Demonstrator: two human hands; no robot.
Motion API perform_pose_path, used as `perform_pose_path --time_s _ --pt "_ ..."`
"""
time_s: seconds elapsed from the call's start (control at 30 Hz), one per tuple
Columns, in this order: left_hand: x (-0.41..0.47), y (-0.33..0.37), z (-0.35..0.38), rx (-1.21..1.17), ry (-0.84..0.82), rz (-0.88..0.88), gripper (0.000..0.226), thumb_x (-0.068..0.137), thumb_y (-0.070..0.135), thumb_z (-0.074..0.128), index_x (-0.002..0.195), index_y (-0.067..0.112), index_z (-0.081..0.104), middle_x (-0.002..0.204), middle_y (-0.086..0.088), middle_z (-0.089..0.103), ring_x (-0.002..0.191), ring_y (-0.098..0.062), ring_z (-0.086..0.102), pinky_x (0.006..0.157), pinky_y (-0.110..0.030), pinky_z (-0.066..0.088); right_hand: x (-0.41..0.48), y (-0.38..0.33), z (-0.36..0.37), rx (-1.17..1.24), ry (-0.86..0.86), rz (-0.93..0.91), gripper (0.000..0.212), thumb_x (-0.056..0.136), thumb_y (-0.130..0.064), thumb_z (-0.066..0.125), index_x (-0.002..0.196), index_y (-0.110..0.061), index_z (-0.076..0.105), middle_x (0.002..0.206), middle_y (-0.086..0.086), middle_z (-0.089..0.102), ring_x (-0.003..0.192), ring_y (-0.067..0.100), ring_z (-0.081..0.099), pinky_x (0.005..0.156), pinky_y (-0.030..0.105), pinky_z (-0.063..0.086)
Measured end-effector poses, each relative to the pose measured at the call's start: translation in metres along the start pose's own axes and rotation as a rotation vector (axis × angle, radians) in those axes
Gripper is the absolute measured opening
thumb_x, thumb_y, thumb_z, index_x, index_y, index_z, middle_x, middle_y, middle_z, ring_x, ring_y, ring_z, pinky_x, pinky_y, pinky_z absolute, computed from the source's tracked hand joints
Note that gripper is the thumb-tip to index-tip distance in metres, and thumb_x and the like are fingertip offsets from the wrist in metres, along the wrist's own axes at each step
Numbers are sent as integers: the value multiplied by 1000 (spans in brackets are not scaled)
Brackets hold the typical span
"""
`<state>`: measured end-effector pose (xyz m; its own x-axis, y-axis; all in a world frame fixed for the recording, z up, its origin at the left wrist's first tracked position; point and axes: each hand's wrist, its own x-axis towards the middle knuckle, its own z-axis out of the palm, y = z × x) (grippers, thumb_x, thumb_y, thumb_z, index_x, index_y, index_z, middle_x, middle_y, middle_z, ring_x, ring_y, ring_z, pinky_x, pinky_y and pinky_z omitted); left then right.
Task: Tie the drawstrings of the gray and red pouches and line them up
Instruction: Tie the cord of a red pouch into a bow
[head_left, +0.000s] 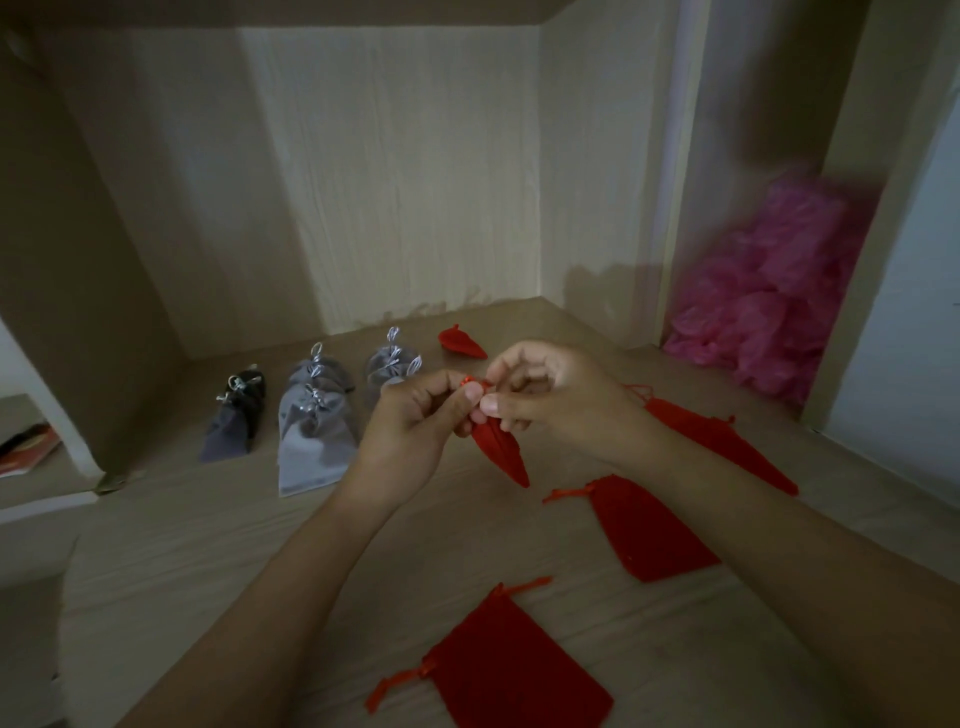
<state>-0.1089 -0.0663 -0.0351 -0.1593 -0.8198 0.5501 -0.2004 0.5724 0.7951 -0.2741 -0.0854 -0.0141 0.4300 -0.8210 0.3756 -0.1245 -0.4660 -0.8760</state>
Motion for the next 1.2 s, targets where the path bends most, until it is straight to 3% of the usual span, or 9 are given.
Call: perform_pose_path --time_s 0.27,0.47,0.63,0.83,1.07,1.2 --pt "-2 8 5 -117 -69 -103 20 90 5 51 74 2 61 61 5 63 57 -3 52 59 -15 45 0 0 -15 106 -184 86 16 82 -2 68 85 -13 58 77 13 64 59 11 61 61 22 52" --pt "-3 7 4 -271 -66 -154 16 85 15 61 73 4 60 61 6 61 56 -4 51 60 -15 45 0 -1 -12 176 -162 121 15 81 -2 68 82 -13 58 69 4 63 55 6 59 57 18 49" --pt "-3 1 8 -337 -88 -173 17 87 20 54 75 7 56 64 4 58 60 -5 49 62 -16 45 0 -1 -11 208 -142 127 13 79 -4 71 77 -13 62 69 5 66 58 8 60 59 18 50" --pt "-1 2 7 -304 -19 -188 16 82 19 54 79 5 61 62 3 61 56 -4 51 58 -14 46 -2 -2 -6 157 -64 96 10 80 -1 70 78 -8 63 72 11 68 62 13 61 58 18 51" --pt "0 2 2 -253 99 -157 18 79 19 59 75 3 67 62 2 64 59 -5 53 62 -18 48 -1 -6 1 53 69 34 14 78 -2 73 85 -9 64 63 -2 65 55 8 62 55 18 50" --pt "-4 1 9 -206 202 -88 19 84 17 59 83 2 71 71 -8 69 67 -15 62 68 -26 52 -2 -5 9 -4 69 62 6 83 -9 70 89 -10 71 62 1 65 57 8 60 59 16 51"
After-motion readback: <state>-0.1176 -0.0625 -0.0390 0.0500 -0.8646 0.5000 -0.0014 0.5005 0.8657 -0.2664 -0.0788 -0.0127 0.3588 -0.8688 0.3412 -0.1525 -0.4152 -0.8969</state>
